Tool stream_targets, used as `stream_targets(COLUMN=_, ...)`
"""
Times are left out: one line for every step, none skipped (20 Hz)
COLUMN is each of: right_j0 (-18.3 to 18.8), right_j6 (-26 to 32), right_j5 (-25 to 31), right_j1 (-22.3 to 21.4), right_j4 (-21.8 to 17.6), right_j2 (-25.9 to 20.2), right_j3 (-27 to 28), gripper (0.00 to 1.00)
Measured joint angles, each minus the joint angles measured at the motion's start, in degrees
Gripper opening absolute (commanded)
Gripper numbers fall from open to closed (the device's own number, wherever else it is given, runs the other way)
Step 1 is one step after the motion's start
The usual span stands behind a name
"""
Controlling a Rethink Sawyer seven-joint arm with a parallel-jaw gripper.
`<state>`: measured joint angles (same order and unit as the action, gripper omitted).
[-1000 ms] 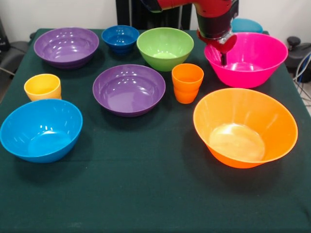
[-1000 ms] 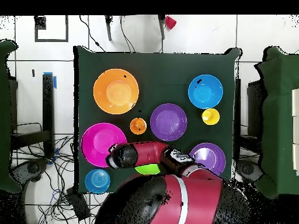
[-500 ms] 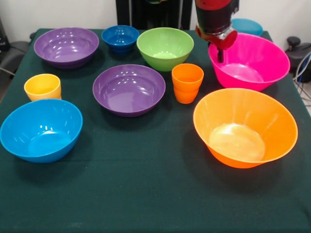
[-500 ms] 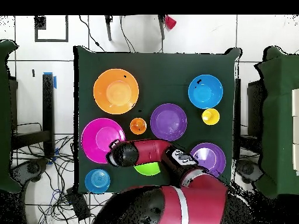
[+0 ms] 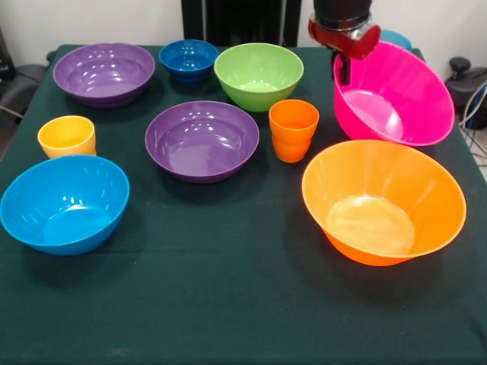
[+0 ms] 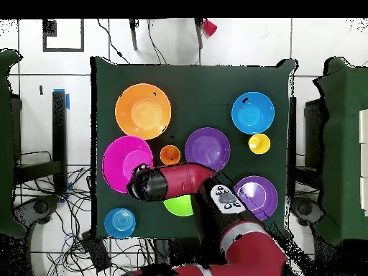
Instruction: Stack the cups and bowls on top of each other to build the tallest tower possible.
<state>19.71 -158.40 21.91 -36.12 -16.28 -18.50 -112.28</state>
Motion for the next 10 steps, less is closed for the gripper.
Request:
stream_targets(right_j0=-0.02, right_j6=0.0, right_j5=0.35, right_j1=-0.23, right_j4=0.04, right_j2=-0.01, right_j3=0.0, gripper=0.0)
stream_targets(right_j0=-0.12, right_j6=0.0, right_j5=1.8, right_j1=-1.19, right_j4=0.17, right_j2=0.0, right_j3=-0.02, gripper=0.0)
stream_targets(right_j0=-0.14, right_j6=0.0, right_j5=2.48, right_j1=-1.66, right_j4=0.24, right_j2=0.0, right_j3=-0.01, gripper=0.0)
stream_targets(right_j0=-0.16, right_j6=0.0, right_j5=2.81, right_j1=-1.9, right_j4=0.28, right_j2=0.0, right_j3=-0.02, gripper=0.0)
stream_targets(right_j0=-0.17, right_j6=0.0, right_j5=3.14, right_j1=-2.14, right_j4=0.33, right_j2=0.0, right_j3=-0.03, gripper=0.0)
stream_targets(right_j0=-0.2, right_j6=0.0, right_j5=3.74, right_j1=-2.61, right_j4=0.45, right_j2=0.0, right_j3=-0.01, gripper=0.0)
stream_targets(right_j0=-0.19, right_j6=0.0, right_j5=4.76, right_j1=-3.48, right_j4=0.78, right_j2=-0.05, right_j3=-0.03, gripper=0.0)
stream_targets(right_j0=-0.19, right_j6=0.0, right_j5=4.92, right_j1=-3.69, right_j4=0.88, right_j2=-0.06, right_j3=-0.03, gripper=0.0)
stream_targets(right_j0=-0.19, right_j6=0.0, right_j5=5.09, right_j1=-3.89, right_j4=0.99, right_j2=-0.07, right_j3=-0.02, gripper=0.0)
stream_targets(right_j0=-0.2, right_j6=0.0, right_j5=5.53, right_j1=-4.57, right_j4=1.44, right_j2=-0.11, right_j3=-0.04, gripper=0.0)
